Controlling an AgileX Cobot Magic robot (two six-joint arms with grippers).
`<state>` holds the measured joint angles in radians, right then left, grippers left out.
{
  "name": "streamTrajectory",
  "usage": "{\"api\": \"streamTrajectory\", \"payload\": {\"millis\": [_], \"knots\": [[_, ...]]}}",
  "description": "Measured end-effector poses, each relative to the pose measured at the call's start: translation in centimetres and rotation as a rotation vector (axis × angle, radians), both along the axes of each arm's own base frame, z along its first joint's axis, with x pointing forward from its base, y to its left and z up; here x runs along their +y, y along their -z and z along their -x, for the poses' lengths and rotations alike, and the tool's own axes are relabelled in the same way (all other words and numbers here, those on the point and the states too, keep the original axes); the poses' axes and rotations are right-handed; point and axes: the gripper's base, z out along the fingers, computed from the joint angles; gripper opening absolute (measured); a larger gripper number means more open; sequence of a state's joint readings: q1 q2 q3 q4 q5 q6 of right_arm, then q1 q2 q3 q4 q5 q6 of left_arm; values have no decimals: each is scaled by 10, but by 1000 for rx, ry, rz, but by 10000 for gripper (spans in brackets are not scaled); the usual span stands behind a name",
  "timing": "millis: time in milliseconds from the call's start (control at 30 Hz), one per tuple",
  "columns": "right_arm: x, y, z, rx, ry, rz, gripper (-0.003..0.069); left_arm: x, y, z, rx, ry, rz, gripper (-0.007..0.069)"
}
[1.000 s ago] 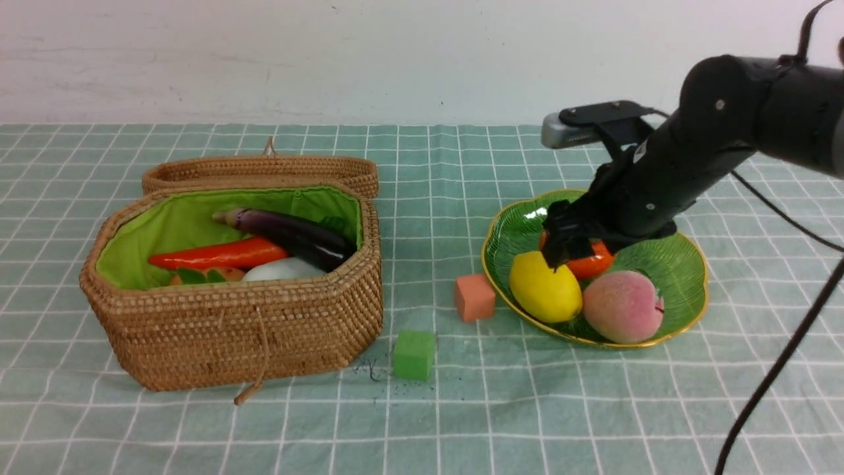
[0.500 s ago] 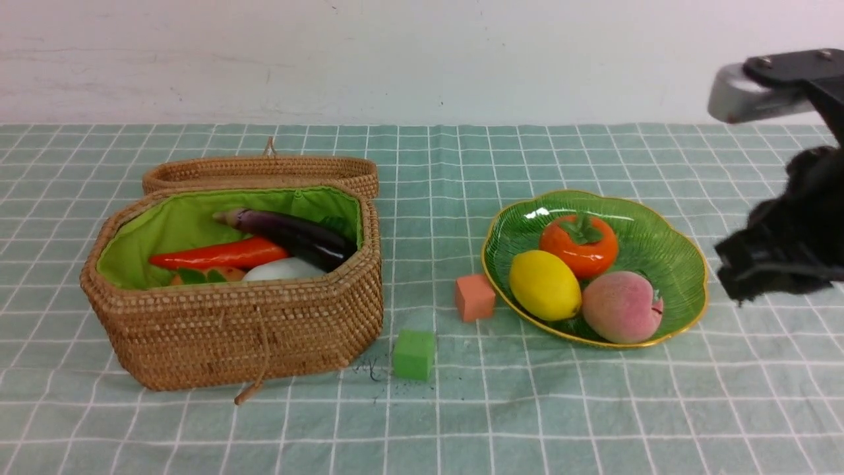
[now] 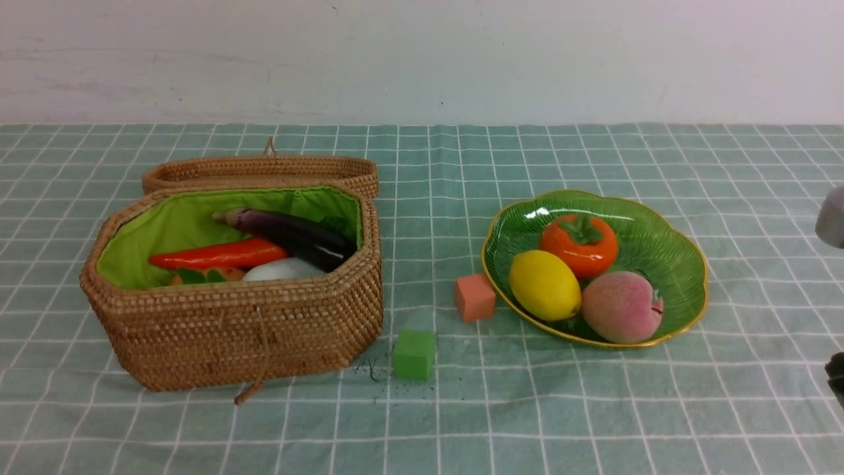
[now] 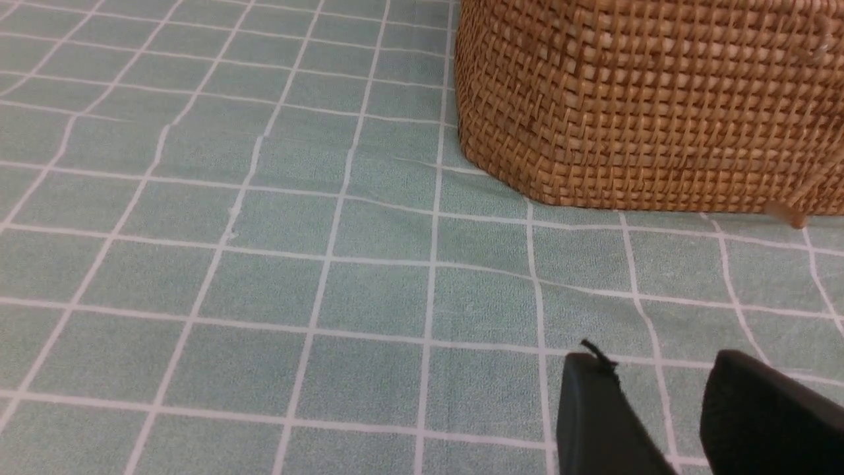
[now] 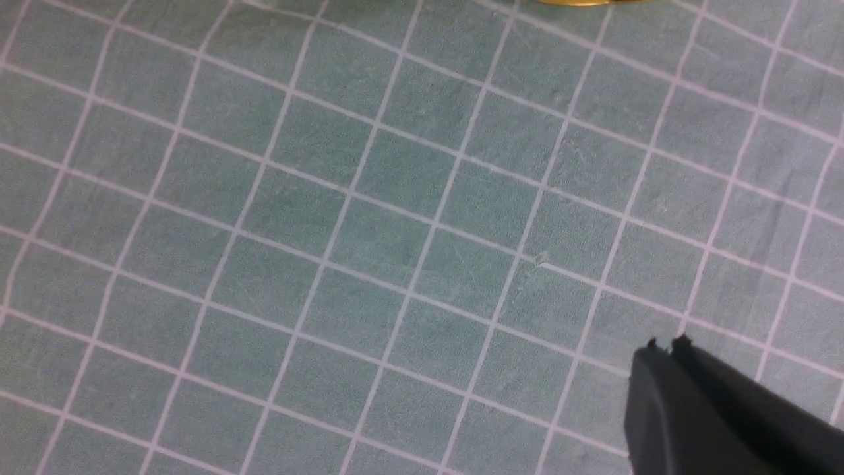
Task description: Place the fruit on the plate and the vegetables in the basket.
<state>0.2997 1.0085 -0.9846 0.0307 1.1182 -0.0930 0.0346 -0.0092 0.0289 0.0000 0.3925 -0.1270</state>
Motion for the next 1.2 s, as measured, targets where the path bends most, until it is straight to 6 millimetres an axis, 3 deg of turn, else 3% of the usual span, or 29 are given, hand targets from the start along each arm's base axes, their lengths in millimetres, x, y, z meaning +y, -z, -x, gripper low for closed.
{"api": "streamTrajectory", "payload": {"millis": [200,300,400,500,567,600,700,733,1000,1200], "knots": [[-1,0,0,-9,0,10,-18,0,0,0,0,0,1,239],[-8,-6,6,-95,13,18,-18,0,0,0,0,0,1,239],[-23,-14,24,-271,79,-25,-14,0,0,0,0,0,1,239],[-34,-6,48,-414,142,-72,-14,0,0,0,0,0,1,239],[-41,13,69,-517,182,-92,-12,0,0,0,0,0,1,239],[-42,13,73,-547,184,-99,-12,0,0,0,0,0,1,239],[-47,59,100,-658,219,-139,-8,0,0,0,0,0,1,239],[-47,66,105,-685,224,-152,-7,0,0,0,0,0,1,239],[-48,159,115,-758,271,-241,-7,0,0,0,0,0,1,239],[-48,167,115,-720,276,-237,-7,0,0,0,0,0,1,239]]}}
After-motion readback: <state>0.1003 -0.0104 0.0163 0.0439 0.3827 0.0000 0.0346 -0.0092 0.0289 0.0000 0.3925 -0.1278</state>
